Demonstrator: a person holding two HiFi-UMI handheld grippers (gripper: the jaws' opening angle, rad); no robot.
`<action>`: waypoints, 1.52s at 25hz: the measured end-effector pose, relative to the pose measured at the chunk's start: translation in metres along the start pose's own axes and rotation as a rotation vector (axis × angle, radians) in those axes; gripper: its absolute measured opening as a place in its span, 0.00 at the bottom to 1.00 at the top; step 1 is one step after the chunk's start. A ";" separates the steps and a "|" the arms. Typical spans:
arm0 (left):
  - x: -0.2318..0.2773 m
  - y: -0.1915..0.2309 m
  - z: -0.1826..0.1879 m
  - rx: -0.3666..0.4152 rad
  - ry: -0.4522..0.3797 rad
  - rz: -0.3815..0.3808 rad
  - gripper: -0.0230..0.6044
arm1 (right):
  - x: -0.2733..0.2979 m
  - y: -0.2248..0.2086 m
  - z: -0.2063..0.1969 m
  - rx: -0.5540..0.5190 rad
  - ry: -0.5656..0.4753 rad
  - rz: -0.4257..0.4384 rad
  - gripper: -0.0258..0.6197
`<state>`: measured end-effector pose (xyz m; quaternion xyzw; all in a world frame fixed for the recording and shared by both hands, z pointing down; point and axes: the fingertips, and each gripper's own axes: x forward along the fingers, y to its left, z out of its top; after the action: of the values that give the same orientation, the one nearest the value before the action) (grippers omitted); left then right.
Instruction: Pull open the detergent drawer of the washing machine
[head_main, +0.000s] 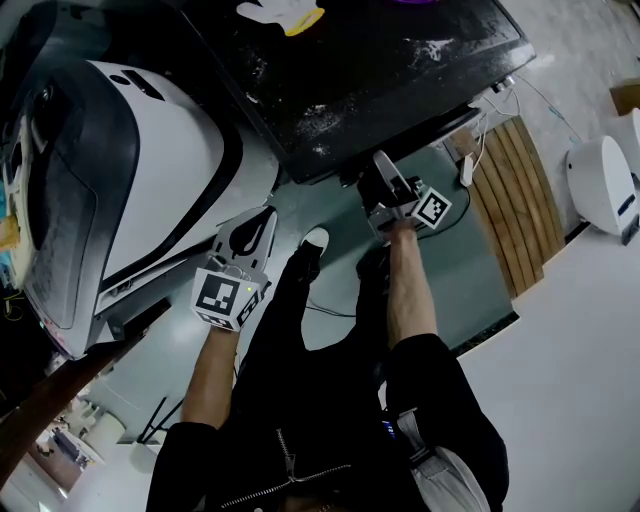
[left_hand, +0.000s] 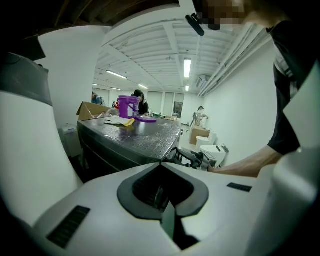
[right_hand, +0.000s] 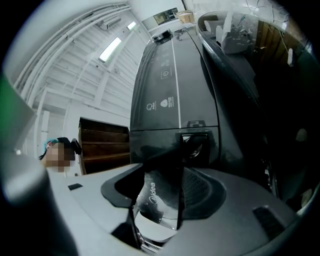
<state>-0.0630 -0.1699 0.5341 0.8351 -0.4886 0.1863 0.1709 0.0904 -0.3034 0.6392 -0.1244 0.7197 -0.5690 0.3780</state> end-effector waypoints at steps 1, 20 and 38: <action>0.000 0.001 0.001 0.002 0.001 0.001 0.07 | -0.001 0.000 0.000 0.002 0.000 -0.003 0.39; 0.025 -0.013 0.032 0.032 -0.021 -0.097 0.07 | -0.040 0.016 -0.005 0.034 -0.014 -0.006 0.35; 0.030 -0.017 0.052 0.059 -0.020 -0.174 0.07 | -0.082 0.024 -0.015 0.031 -0.043 -0.099 0.24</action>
<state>-0.0273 -0.2091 0.5013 0.8808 -0.4102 0.1770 0.1567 0.1424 -0.2346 0.6512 -0.1661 0.6955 -0.5952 0.3666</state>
